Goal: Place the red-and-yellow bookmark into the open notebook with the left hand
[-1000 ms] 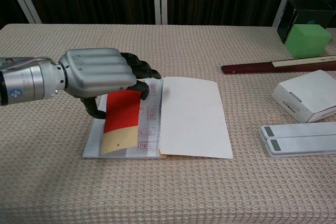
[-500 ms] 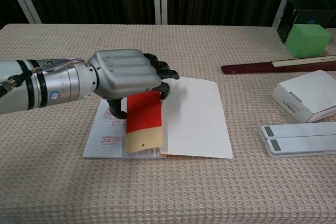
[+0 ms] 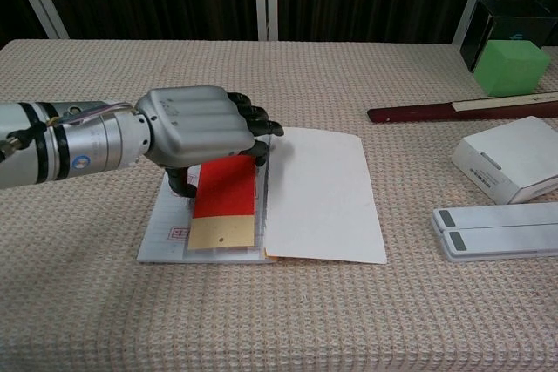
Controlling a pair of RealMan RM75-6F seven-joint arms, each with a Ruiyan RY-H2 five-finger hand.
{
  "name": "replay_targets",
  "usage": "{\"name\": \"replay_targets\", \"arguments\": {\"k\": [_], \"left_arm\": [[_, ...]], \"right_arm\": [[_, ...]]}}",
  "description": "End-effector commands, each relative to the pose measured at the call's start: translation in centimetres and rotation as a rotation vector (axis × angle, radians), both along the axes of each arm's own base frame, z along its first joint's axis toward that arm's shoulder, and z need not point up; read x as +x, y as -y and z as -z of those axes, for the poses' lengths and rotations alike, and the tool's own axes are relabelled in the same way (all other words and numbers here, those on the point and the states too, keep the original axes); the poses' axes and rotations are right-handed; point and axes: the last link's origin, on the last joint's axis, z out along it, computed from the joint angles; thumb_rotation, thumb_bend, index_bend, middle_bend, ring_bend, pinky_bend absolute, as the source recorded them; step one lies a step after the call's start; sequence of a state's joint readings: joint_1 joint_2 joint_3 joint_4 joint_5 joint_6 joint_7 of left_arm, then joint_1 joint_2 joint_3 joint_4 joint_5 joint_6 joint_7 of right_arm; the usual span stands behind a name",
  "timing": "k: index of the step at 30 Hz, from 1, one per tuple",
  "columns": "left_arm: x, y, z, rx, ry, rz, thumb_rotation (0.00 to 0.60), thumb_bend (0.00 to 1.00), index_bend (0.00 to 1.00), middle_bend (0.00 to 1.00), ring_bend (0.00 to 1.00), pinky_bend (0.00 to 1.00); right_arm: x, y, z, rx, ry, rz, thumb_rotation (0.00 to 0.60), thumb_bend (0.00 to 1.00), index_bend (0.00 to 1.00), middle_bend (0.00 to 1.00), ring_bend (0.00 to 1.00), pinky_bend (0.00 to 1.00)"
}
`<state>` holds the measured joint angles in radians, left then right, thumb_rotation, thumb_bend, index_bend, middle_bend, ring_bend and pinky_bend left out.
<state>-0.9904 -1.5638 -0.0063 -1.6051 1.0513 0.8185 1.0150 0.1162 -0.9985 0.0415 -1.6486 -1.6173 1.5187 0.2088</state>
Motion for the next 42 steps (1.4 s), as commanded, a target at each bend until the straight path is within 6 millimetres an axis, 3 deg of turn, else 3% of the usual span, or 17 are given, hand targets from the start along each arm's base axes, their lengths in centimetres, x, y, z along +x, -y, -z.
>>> {"name": "replay_targets", "arguments": {"k": [1, 11, 21, 30, 42], "left_arm": [[-0.1, -0.1, -0.1, 0.002, -0.008, 0.004, 0.6, 0.17, 0.24, 0.03, 0.03, 0.1], [0.2, 0.2, -0.1, -0.041, 0.017, -0.006, 0.6, 0.17, 0.24, 0.02, 0.03, 0.1], [0.1, 0.1, -0.3, -0.035, 0.042, 0.009, 0.6, 0.16, 0.17, 0.01, 0.03, 0.1], [-0.9, 0.2, -2.4, 0.019, 0.165, -0.054, 0.6, 0.16, 0.18, 0.01, 0.03, 0.1], [-1.2, -1.2, 0.0, 0.054, 0.141, -0.01, 0.6, 0.16, 0.18, 0.01, 0.03, 0.1]], "right_arm": [[0.0, 0.0, 0.0, 0.0, 0.001, 0.001, 0.6, 0.09, 0.13, 0.23, 0.06, 0.19], [-0.2, -0.3, 0.0, -0.004, 0.005, 0.009, 0.6, 0.09, 0.13, 0.23, 0.06, 0.19], [-0.3, -0.3, -0.1, -0.009, 0.008, 0.012, 0.6, 0.09, 0.13, 0.23, 0.06, 0.19], [-0.3, -0.1, 0.0, -0.009, 0.012, 0.009, 0.6, 0.09, 0.13, 0.23, 0.06, 0.19], [-0.2, 0.2, 0.2, -0.006, 0.01, 0.005, 0.6, 0.09, 0.13, 0.23, 0.06, 0.19]]}}
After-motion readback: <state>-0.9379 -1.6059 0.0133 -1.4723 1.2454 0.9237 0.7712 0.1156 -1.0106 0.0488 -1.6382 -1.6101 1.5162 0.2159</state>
